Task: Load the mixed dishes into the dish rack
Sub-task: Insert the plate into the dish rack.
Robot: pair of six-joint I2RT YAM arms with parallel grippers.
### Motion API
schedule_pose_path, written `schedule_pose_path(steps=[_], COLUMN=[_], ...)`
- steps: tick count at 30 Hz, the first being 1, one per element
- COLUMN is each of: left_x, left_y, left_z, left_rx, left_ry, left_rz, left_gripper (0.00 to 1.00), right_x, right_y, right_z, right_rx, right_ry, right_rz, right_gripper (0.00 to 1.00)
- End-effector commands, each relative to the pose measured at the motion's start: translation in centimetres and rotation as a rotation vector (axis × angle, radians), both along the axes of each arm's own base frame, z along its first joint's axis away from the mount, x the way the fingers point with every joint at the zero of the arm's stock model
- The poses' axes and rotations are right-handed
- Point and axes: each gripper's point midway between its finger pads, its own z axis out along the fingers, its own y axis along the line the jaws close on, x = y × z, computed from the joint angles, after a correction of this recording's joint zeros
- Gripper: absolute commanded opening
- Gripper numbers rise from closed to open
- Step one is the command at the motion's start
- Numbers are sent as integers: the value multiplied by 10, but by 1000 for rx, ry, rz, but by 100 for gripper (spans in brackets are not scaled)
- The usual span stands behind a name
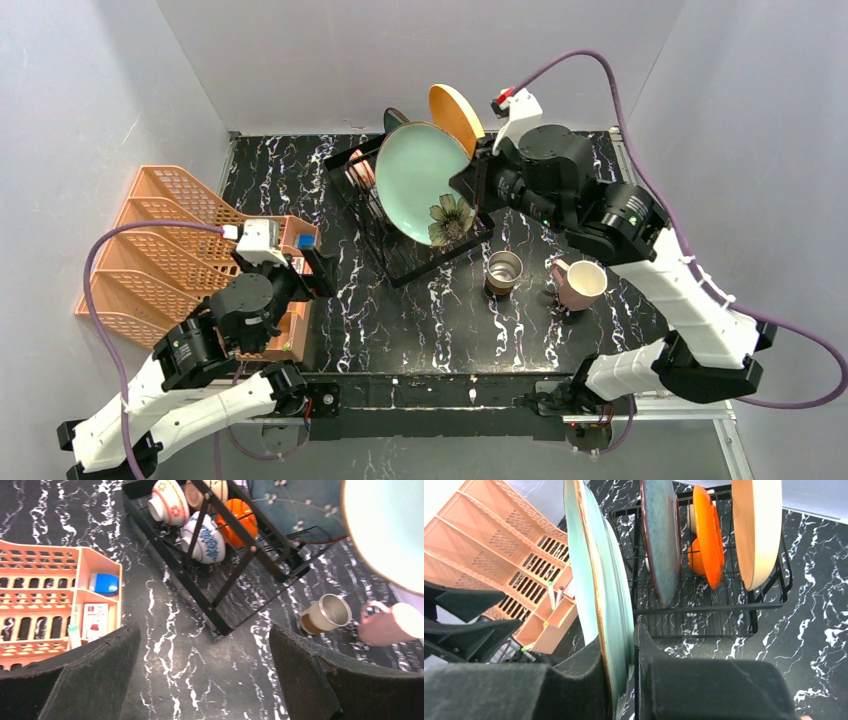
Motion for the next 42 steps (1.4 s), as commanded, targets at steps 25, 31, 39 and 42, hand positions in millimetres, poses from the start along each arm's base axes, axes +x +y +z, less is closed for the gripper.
schedule_pose_path(steps=[25,31,39,42], left_x=[11,11,11,12], left_y=[5,5,4,3], left_z=[-63,-64,-65,-66], left_rx=[222,226,228,231], left_ry=[81,82,85,88], left_rz=[69,69,65,63], left_gripper=[98,98,98,98], right_x=[65,62,75,81], right_y=[62,76,77,79], right_z=[94,89,73,68], right_rx=[132,53,-20,-63], right_ry=[-425,-492,-506,-520], right_rz=[-243,-311,-402,-427], right_gripper=[1,1,1,1])
